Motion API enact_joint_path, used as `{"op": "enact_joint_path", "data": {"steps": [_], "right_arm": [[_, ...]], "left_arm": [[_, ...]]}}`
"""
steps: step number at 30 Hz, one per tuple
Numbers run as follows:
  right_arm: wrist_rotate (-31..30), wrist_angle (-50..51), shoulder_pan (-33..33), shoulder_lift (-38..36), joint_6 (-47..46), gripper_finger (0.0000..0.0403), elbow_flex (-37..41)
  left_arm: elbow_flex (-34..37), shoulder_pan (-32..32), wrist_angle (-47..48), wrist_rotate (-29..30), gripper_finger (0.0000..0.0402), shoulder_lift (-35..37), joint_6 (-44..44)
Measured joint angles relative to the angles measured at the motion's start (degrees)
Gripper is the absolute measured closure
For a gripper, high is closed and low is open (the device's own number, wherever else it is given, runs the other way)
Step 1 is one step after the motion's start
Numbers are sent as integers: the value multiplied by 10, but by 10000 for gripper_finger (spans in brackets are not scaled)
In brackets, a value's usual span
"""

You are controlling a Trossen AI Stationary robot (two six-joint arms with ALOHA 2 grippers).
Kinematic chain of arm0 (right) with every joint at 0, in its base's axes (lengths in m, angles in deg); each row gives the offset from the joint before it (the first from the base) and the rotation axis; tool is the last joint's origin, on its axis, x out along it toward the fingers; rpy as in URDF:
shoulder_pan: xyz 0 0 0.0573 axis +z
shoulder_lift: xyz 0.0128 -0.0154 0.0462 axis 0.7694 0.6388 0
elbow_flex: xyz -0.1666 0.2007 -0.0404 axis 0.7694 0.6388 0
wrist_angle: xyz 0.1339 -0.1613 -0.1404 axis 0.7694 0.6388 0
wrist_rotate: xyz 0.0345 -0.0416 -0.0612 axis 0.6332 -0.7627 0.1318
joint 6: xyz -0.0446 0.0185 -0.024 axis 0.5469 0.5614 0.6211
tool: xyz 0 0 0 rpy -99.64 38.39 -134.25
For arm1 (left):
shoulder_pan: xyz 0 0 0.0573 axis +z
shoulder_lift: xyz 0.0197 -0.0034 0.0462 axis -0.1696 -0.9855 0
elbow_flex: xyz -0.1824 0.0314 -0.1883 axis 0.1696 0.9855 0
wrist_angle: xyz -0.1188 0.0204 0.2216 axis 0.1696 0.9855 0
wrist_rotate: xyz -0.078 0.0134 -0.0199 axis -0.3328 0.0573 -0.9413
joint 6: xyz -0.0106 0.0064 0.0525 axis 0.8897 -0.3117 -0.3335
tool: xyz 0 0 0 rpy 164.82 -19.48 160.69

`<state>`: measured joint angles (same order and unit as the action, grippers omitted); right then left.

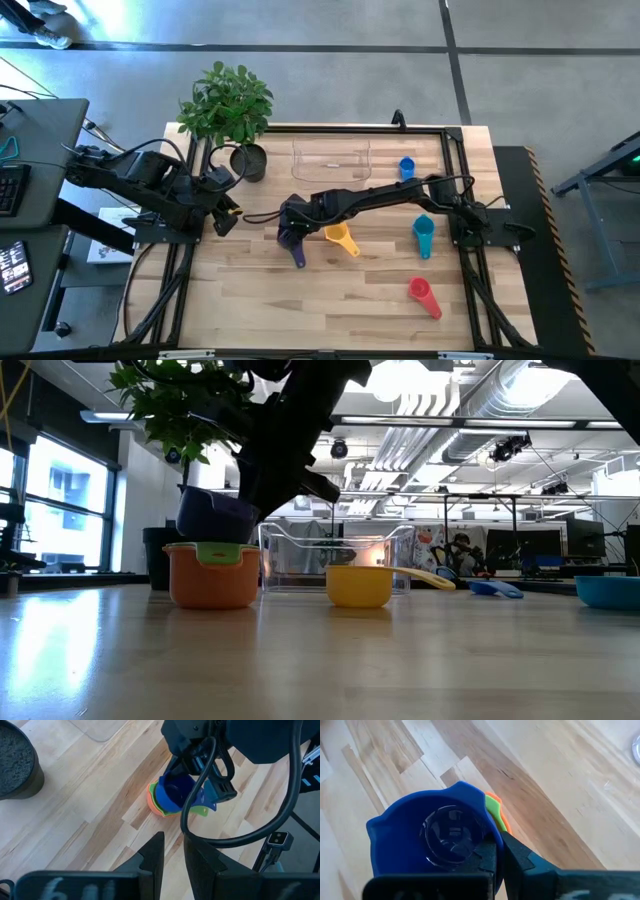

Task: Nest measuring cups in basket
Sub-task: Stack the dark blue measuring cup on top of the green measuring cup, then stack the yellow measuring cup on top of the dark blue measuring cup

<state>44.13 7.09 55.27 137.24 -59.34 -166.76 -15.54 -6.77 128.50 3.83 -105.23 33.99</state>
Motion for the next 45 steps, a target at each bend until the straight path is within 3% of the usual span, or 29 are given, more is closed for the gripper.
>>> {"op": "enact_joint_path", "data": {"steps": [14, 24, 28, 35, 45], "right_arm": [[-2, -9, 0, 0, 15, 338, 0], [14, 1, -6, -1, 29, 330, 0], [51, 62, -14, -3, 30, 329, -9], [59, 174, -16, -6, 64, 329, -14], [11, 299, -15, -6, 107, 329, -13]], "left_arm": [[0, 0, 0, 0, 339, 0, 0], [0, 0, 0, 0, 339, 0, 0], [0, 0, 0, 0, 339, 0, 0], [0, 0, 0, 0, 339, 0, -1], [0, 0, 0, 0, 339, 0, -16]]}}
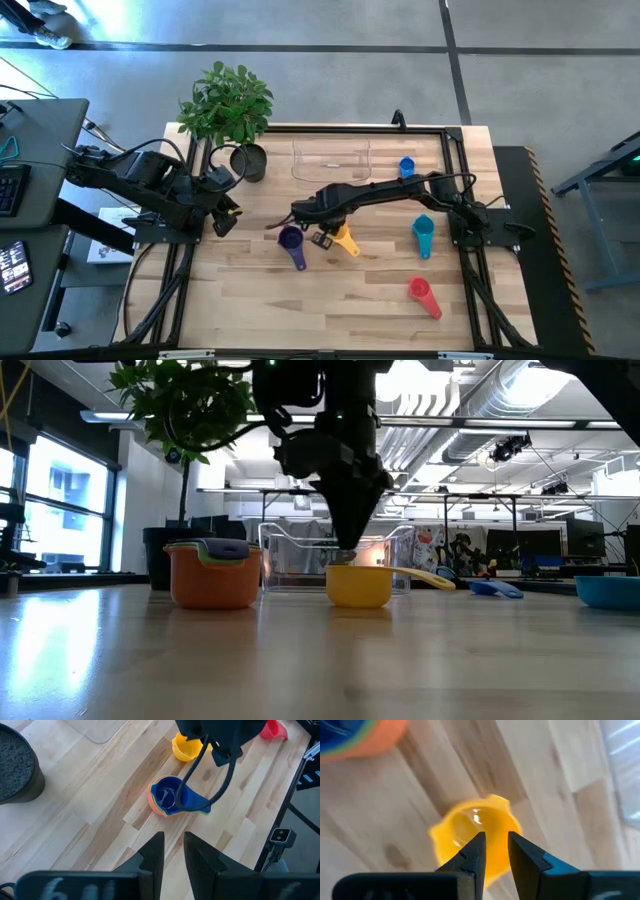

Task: Nest measuring cups in basket
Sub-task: Stack the yellow measuring cup on top of the dark blue measuring cup

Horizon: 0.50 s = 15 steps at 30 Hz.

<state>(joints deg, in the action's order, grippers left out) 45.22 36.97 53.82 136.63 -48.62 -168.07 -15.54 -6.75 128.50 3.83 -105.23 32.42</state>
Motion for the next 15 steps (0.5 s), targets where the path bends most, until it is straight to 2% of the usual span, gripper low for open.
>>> {"op": "enact_joint_path", "data": {"steps": [4, 15], "right_arm": [[-21, 28, 0, 0, 24, 329, 0], [-29, 91, -8, -14, 92, 329, 1]], "left_arm": [[0, 0, 0, 0, 339, 0, 0], [0, 0, 0, 0, 339, 0, 1]]}}
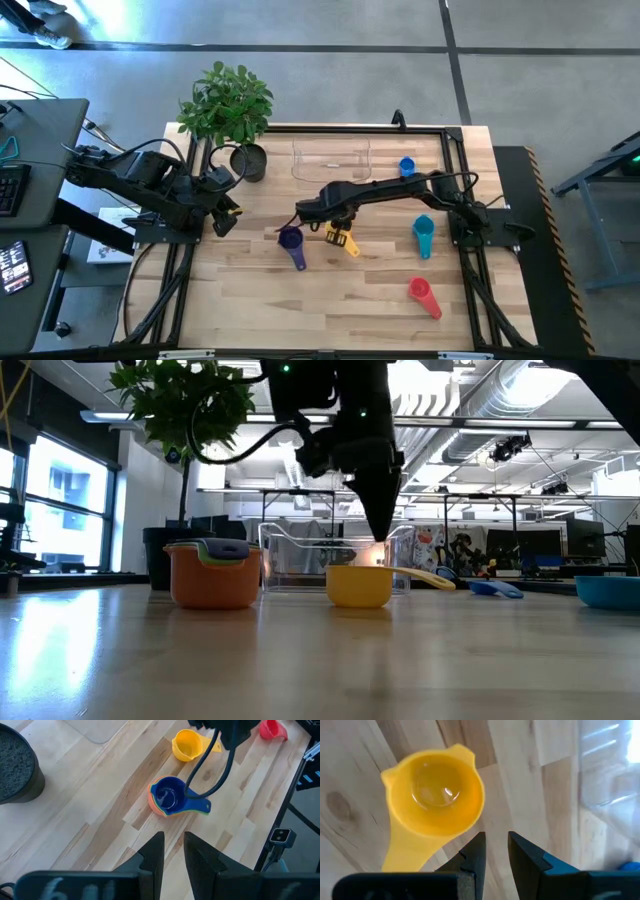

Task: Nest measuring cups in basket
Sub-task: Stack the yellow measuring cup on top of the dark blue measuring cup

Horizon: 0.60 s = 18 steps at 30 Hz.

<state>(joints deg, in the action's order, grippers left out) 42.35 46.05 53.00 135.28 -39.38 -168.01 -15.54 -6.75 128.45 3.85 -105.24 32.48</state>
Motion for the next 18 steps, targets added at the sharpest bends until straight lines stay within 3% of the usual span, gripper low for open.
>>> {"op": "enact_joint_path", "data": {"steps": [6, 12, 18], "right_arm": [[-17, 7, -14, -24, 19, 329, 0], [3, 4, -28, -29, 52, 331, 0], [8, 9, -42, -32, 66, 361, 0]], "left_arm": [[0, 0, 0, 13, 339, 0, 0], [0, 0, 0, 15, 339, 0, 0], [0, 0, 0, 15, 339, 0, 0]]}}
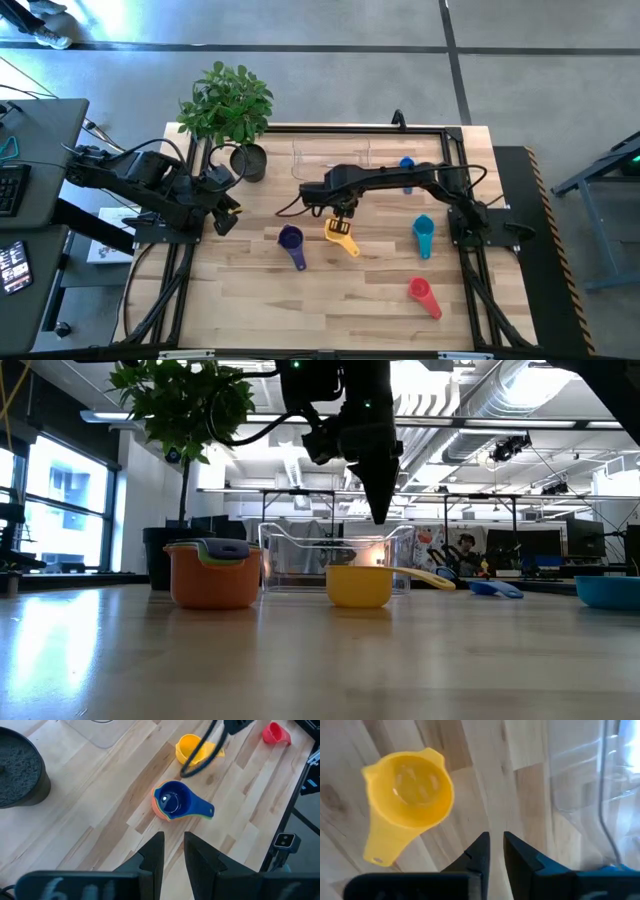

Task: Nest measuring cups in basket
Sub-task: Stack the yellow measuring cup on top of the dark blue measuring cup

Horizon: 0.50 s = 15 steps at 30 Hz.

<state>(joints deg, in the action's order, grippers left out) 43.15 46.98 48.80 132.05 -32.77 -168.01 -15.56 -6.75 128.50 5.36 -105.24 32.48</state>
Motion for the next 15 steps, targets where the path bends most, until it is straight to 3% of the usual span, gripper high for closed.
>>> {"op": "enact_joint_path", "data": {"steps": [6, 15], "right_arm": [[-49, 48, -15, -1, 1, 394, 0], [-80, 54, -20, -66, -9, 401, 0]], "left_arm": [[0, 5, 0, 10, 339, 0, 0], [0, 41, 0, 13, 339, 0, 0]]}}
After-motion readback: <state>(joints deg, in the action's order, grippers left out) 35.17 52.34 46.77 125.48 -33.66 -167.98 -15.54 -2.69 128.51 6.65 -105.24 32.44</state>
